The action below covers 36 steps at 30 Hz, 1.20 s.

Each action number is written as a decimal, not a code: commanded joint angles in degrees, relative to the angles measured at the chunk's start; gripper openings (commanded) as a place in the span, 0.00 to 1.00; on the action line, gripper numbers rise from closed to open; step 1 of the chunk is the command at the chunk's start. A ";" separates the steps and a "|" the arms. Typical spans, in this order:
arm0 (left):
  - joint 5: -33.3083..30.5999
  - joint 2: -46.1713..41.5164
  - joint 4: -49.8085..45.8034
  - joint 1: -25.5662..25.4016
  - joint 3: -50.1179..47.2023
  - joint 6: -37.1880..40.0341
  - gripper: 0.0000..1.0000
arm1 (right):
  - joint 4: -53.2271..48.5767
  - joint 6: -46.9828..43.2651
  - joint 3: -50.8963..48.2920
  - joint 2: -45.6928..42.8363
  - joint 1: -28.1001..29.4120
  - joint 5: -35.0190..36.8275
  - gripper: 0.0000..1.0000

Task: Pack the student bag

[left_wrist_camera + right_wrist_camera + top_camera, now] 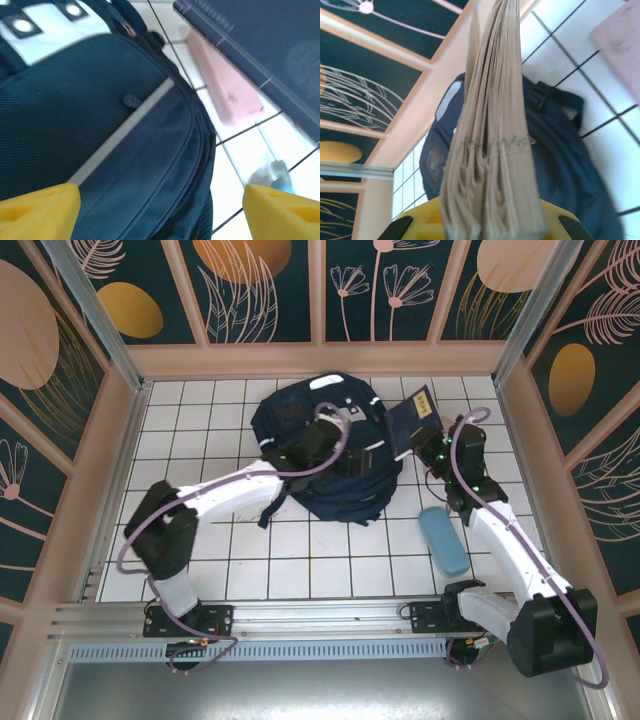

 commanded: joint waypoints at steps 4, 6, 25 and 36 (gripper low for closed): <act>-16.23 14.79 -22.26 -5.04 17.97 11.90 0.81 | -1.54 0.91 -4.03 -4.66 -6.85 -7.86 0.00; -18.21 18.25 -25.37 -5.22 21.85 13.27 0.81 | -1.87 1.00 -4.35 -5.06 -8.24 -9.18 0.00; -30.29 28.33 -32.17 -5.24 34.89 17.93 0.41 | -5.47 1.21 -5.67 -8.98 -11.51 -10.36 0.00; -35.84 20.40 -25.90 -4.03 34.25 19.16 0.10 | -12.19 -3.30 -4.27 -9.41 -11.67 -10.97 0.00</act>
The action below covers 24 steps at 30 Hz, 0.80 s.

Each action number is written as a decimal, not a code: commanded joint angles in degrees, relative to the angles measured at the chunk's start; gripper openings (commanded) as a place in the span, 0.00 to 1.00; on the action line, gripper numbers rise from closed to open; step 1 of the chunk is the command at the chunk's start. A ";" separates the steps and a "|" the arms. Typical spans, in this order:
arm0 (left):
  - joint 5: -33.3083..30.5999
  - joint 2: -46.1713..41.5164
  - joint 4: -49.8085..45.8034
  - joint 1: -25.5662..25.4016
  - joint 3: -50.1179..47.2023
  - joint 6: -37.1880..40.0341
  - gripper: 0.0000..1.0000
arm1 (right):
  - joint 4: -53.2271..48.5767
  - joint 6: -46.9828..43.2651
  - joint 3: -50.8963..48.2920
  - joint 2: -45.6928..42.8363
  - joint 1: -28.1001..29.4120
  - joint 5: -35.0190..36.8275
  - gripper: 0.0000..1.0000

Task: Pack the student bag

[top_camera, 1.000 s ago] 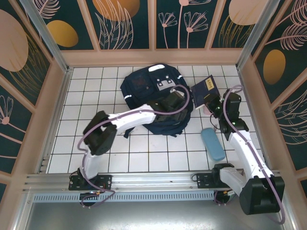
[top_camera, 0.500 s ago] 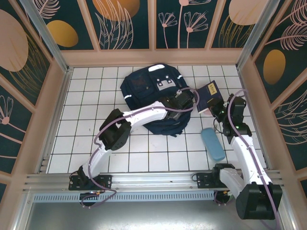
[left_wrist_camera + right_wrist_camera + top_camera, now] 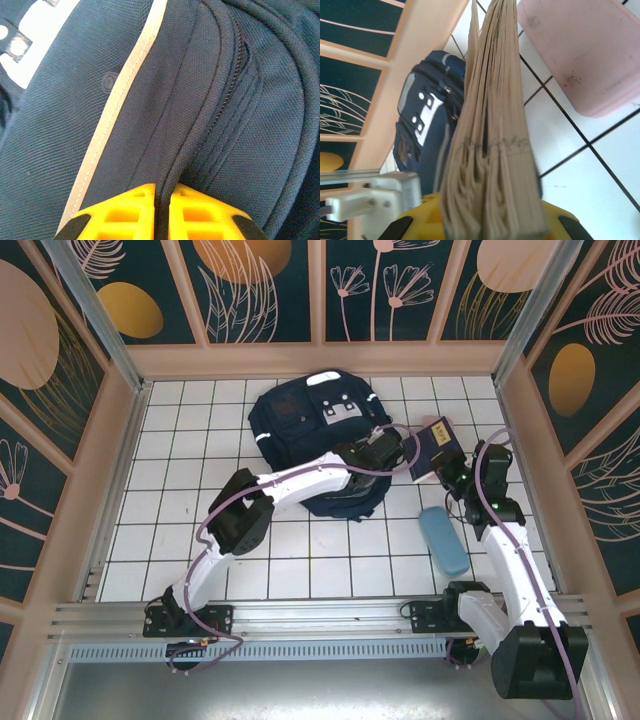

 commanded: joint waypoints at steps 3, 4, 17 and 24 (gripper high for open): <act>-8.65 -8.30 5.41 2.98 0.11 0.69 0.08 | -2.59 -4.69 1.50 -2.16 -0.80 -5.59 0.00; -8.95 -8.99 5.85 3.22 0.03 0.92 0.08 | -2.54 -5.32 1.59 -2.17 -0.93 -7.83 0.00; -12.57 -13.57 15.58 4.05 -1.09 2.39 0.05 | 8.95 0.92 -3.23 1.18 -0.36 -29.21 0.00; -12.44 -14.98 20.08 4.07 -0.55 3.18 0.04 | 25.59 12.12 -7.96 6.20 4.63 -31.78 0.00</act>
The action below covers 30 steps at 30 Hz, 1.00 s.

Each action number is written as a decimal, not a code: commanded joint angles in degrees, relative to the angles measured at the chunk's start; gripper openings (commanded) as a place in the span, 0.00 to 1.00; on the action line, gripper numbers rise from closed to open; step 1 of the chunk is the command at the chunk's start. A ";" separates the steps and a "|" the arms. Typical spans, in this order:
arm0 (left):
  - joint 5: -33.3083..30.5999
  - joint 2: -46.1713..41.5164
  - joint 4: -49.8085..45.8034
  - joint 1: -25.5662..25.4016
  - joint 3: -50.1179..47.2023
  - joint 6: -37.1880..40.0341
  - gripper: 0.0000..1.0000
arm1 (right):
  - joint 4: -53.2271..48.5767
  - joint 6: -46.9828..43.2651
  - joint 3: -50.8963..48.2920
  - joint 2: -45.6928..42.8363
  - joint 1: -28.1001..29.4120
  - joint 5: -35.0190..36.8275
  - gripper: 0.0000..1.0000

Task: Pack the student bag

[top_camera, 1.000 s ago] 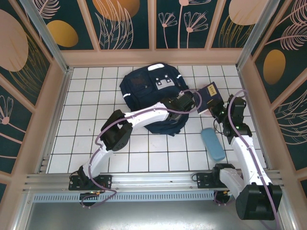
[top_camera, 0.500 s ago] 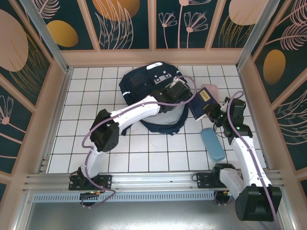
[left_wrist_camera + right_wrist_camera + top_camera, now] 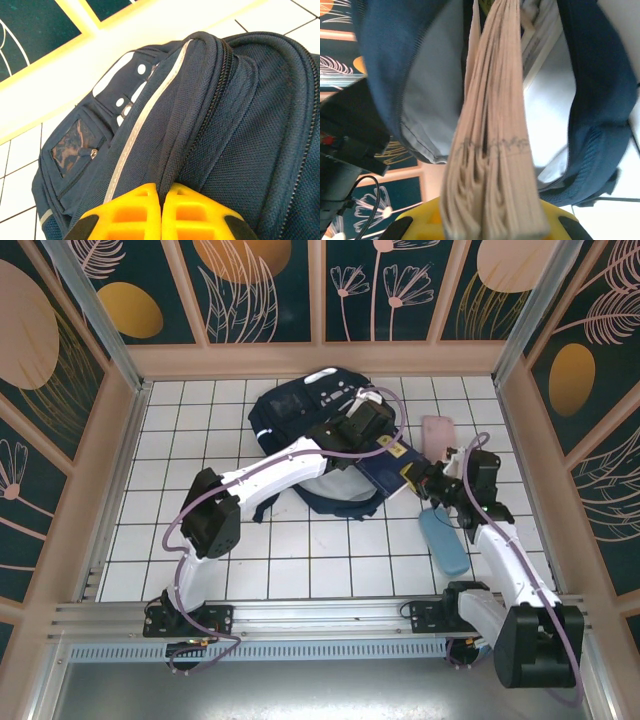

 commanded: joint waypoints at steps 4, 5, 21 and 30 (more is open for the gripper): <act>-4.33 -5.50 9.83 0.84 1.34 0.67 0.04 | 16.99 7.92 1.05 6.91 6.27 0.09 0.00; -4.13 -5.63 9.77 0.87 1.39 0.55 0.04 | 18.59 8.60 1.35 8.21 6.98 0.91 0.00; -3.58 -10.29 12.80 0.84 -2.60 -2.12 0.03 | 43.89 16.79 13.46 38.51 21.45 30.14 0.00; -3.14 -10.74 13.70 0.97 -3.52 -2.33 0.03 | 48.36 20.25 24.94 54.82 22.87 29.42 0.09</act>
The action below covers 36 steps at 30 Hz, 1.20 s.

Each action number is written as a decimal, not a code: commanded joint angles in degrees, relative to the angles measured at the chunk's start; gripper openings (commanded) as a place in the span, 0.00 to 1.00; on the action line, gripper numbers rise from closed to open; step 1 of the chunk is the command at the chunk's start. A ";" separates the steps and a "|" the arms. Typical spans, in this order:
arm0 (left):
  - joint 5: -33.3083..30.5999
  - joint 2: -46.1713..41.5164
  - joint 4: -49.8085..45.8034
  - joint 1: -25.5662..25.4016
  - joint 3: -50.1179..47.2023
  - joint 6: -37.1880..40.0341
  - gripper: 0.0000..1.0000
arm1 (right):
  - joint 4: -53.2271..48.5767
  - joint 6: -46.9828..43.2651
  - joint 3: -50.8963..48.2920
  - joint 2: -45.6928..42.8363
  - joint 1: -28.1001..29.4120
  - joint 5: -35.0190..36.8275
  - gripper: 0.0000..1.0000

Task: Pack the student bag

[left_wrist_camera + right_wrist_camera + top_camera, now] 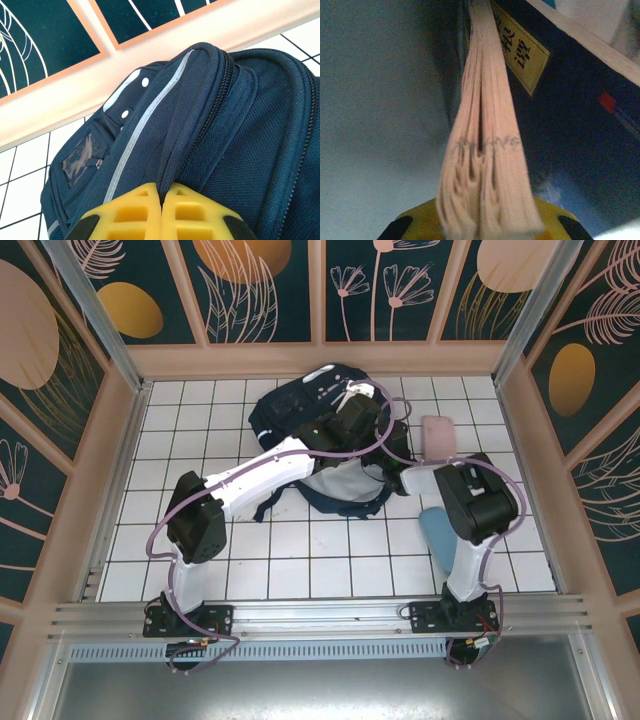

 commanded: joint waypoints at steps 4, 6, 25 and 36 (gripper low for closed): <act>-2.79 -5.16 9.02 0.42 1.09 -2.54 0.04 | 1.74 0.95 3.16 1.27 0.72 -0.58 0.44; -2.69 -5.24 9.06 0.58 1.09 -2.88 0.04 | -1.33 0.77 1.22 -1.36 0.40 -1.97 0.64; 15.13 -7.93 4.24 4.94 -3.01 -10.02 0.44 | -41.42 -16.11 -20.34 -39.38 -3.96 9.63 0.78; 25.44 -26.54 13.02 14.80 -36.09 -19.13 0.76 | -52.86 -29.10 -14.10 -44.59 -5.98 10.01 0.68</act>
